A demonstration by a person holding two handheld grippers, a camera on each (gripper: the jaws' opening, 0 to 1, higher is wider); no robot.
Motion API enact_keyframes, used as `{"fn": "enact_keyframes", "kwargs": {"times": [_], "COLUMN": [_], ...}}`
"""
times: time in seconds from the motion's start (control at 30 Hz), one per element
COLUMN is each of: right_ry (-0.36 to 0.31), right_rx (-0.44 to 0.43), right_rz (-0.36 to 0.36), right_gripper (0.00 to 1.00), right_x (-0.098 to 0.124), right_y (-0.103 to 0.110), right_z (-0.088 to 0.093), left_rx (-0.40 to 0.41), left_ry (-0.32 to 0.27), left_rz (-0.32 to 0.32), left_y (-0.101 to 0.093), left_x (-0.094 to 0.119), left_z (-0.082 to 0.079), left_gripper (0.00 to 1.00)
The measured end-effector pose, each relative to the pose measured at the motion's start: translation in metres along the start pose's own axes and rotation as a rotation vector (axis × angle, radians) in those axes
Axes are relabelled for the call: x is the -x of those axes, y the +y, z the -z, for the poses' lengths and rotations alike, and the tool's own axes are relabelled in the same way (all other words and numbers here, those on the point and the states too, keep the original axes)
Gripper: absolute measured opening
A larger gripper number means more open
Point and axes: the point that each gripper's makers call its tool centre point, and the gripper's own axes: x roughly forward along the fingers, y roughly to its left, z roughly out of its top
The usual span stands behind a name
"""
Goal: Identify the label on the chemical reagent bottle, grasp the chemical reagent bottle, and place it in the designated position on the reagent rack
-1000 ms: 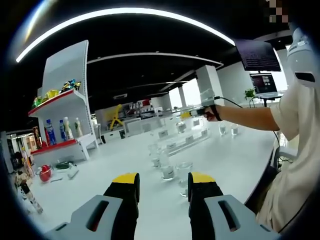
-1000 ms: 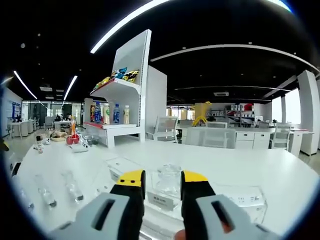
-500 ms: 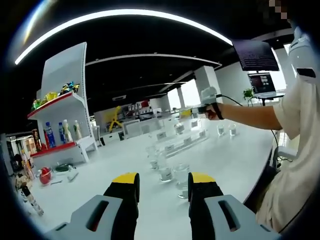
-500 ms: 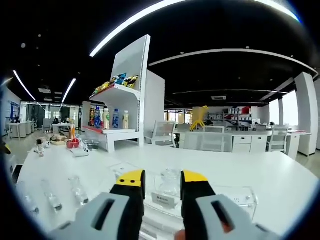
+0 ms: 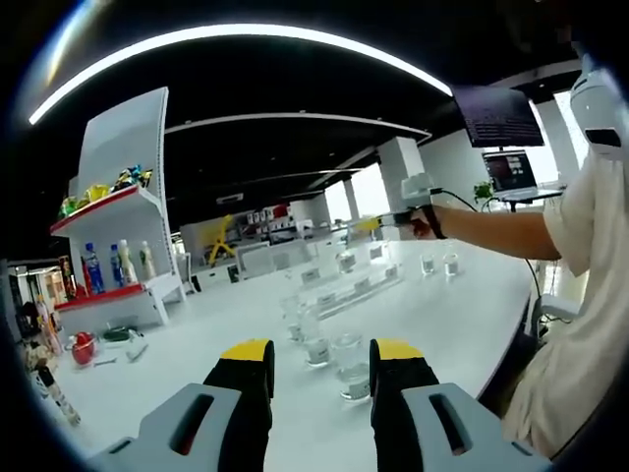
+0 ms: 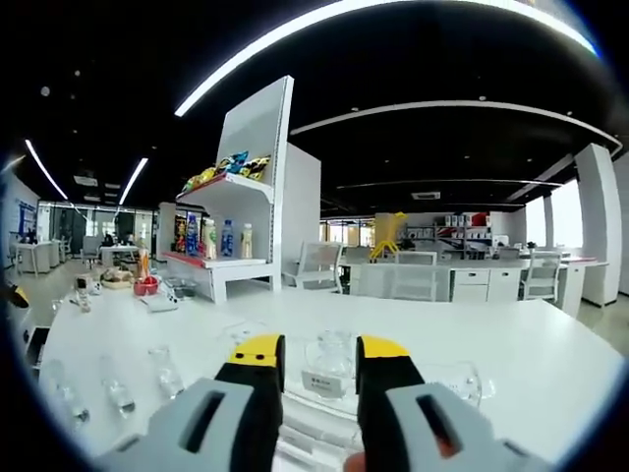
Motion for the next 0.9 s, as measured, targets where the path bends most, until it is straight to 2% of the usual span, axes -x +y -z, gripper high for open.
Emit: {"fn": "enact_keyframes", "kwargs": {"times": [0.43, 0.67, 0.9], "right_ry": [-0.032, -0.035, -0.066], "right_rx": [-0.009, -0.011, -0.018], "right_rz": [0.025, 0.01, 0.001], "right_gripper": [0.28, 0.29, 0.29], "right_x": [0.046, 0.068, 0.096], "right_y": [-0.001, 0.007, 0.011], "right_z": [-0.016, -0.017, -0.023], "left_rx": [-0.004, -0.01, -0.019], "left_ry": [-0.036, -0.046, -0.048], "left_rz": [-0.017, -0.015, -0.029], "left_y": [0.0, -0.004, -0.002], "left_x": [0.013, 0.015, 0.012], "left_z": [-0.009, -0.012, -0.011], "left_gripper": [0.39, 0.39, 0.39]}}
